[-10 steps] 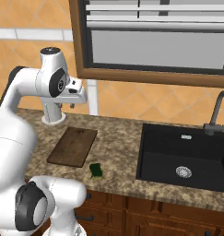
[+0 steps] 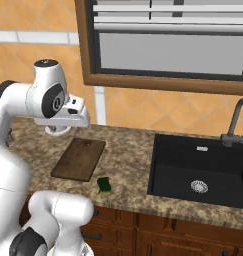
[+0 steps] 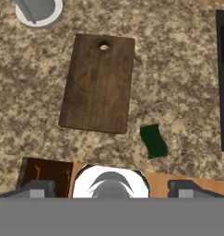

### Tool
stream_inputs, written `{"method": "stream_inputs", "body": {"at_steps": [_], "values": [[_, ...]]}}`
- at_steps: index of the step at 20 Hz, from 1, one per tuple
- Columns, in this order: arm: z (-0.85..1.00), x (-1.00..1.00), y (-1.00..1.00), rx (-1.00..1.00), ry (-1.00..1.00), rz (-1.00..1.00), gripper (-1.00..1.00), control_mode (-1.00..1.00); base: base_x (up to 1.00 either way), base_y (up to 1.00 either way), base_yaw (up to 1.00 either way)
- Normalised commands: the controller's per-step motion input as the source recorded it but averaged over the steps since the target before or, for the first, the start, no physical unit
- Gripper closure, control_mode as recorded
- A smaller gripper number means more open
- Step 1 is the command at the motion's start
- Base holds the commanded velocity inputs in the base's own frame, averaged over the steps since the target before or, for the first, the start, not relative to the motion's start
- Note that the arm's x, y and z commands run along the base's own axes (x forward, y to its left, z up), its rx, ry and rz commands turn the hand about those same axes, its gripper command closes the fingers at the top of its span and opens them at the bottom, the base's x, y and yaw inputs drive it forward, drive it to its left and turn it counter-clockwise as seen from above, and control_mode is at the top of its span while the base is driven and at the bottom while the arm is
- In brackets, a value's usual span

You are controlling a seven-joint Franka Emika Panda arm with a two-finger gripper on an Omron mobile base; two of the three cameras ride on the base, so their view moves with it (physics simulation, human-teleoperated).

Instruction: Pick up the sponge from the counter and clean the cutting board by briefly scrubbing or pressing down on the cutting board. Once finished, release the sponge.

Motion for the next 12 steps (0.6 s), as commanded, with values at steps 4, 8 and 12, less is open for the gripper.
{"method": "stream_inputs", "body": {"at_steps": [4,8,12], "values": [[-0.9,-0.53,-0.55,-0.01,0.08,0.0,-1.0,-1.0,0.0,0.0,0.0],[-1.0,-0.05,-0.71,0.0,0.13,0.02,-1.0,-1.0,0.0,0.0,0.0],[-1.0,0.2,-0.46,0.0,0.04,0.03,-1.0,-1.0,0.0,0.0,0.0]]}}
